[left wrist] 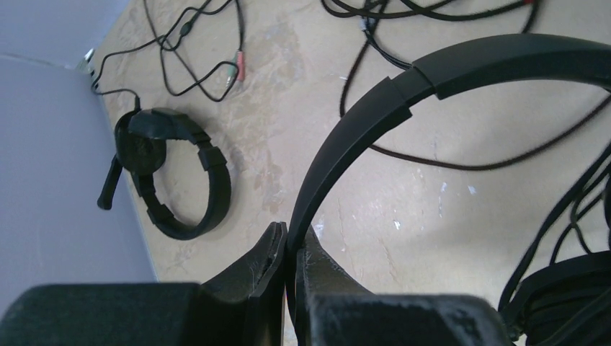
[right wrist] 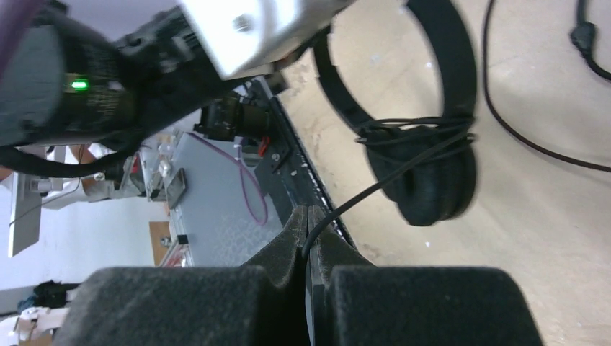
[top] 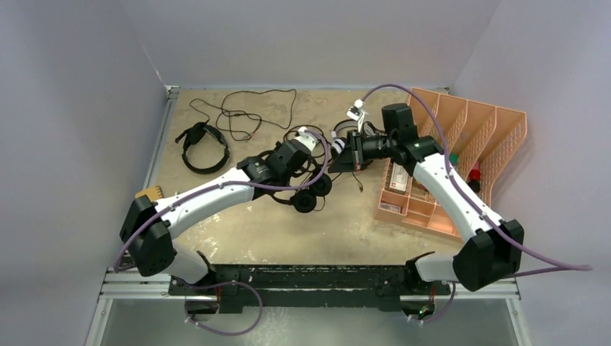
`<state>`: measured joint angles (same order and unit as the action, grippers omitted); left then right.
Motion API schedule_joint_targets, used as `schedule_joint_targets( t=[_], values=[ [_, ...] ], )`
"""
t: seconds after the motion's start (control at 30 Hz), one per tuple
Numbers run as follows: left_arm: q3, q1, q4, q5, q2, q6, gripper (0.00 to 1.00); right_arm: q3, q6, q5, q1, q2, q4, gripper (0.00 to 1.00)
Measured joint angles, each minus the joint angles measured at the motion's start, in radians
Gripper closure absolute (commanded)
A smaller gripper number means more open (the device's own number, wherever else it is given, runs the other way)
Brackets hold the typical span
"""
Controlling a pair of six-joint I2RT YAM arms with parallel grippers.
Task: Wrap the headphones
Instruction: Wrap the headphones cable around the headphones.
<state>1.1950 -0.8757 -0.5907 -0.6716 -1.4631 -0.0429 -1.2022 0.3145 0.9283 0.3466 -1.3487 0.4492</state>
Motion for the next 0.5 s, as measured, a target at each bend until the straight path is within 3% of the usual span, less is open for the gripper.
schedule_joint_targets(
  t=[0.27,0.5],
  values=[
    [0.068,-0.002,0.009,-0.144,-0.065,0.211,1.0,0.01,0.14,-0.051,0.144,0.047,-0.138,1.0],
    [0.175,0.0,0.004,-0.2,-0.134,0.404,1.0,0.05,0.22,-0.154,0.191,0.047,-0.222,1.0]
  ],
)
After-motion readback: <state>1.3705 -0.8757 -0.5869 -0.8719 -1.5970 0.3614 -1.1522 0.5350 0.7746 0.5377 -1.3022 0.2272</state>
